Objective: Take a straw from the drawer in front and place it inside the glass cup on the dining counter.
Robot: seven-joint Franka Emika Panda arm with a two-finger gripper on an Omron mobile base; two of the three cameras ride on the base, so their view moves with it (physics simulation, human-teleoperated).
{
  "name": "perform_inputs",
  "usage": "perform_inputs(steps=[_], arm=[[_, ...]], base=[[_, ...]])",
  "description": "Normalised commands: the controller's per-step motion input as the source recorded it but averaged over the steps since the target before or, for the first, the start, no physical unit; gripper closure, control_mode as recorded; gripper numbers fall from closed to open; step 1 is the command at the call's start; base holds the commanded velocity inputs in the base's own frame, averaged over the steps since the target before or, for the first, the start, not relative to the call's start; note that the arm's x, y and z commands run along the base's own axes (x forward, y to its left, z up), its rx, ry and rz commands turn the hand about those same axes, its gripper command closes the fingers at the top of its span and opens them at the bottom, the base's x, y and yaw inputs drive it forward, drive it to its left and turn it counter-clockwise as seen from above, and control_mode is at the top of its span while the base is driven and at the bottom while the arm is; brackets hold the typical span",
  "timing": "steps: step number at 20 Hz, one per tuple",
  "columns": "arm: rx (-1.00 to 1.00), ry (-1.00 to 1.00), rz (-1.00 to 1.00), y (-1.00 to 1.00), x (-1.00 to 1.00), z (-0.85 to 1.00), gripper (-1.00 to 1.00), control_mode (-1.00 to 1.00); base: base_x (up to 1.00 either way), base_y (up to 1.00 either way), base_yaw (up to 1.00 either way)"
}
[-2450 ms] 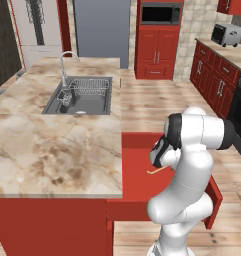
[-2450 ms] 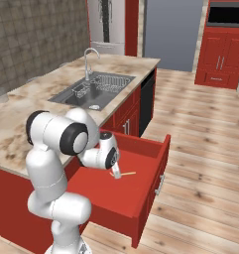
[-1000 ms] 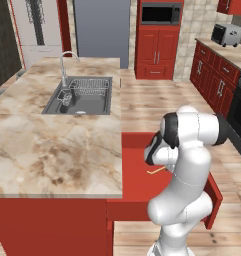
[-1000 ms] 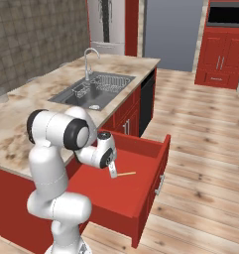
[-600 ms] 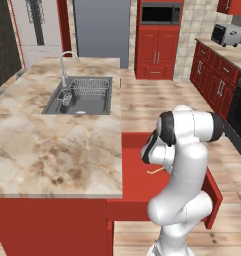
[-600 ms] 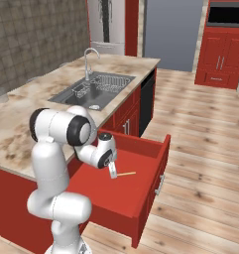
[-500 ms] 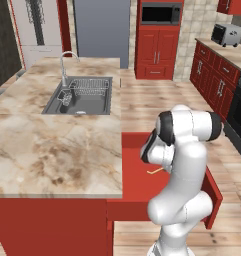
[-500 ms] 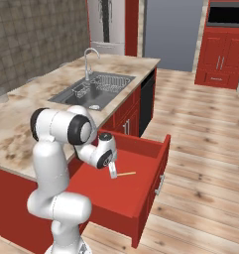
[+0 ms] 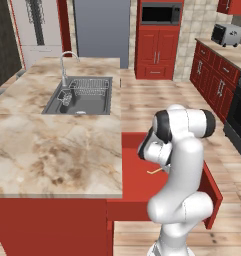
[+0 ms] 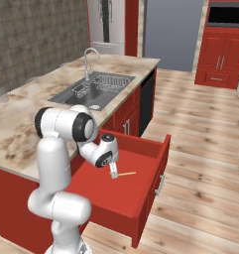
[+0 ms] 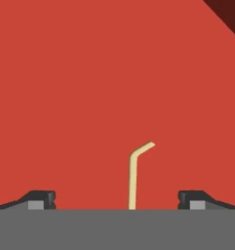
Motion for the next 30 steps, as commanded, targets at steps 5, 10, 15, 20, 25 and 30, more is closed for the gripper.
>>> perform_inputs(steps=[5,10,15,20,25,30], arm=[[0.01,0.00,0.00,0.00,0.14,-0.14,-1.00,-1.00],[0.00,0.00,0.00,0.00,0.12,-0.17,-1.00,-1.00],[0.00,0.00,0.00,0.00,0.13,-0.14,-1.00,-1.00],[0.00,0.00,0.00,0.00,0.14,-0.11,-1.00,-1.00],[0.00,0.00,0.00,0.00,0.14,-0.09,-1.00,-1.00],[0.01,0.00,0.00,0.00,0.14,-0.06,-1.00,-1.00]], base=[[0.00,0.00,0.00],[0.00,0.00,0.00],[0.00,0.00,0.00],[0.00,0.00,0.00],[0.00,0.00,0.00],[0.00,0.00,0.00]])
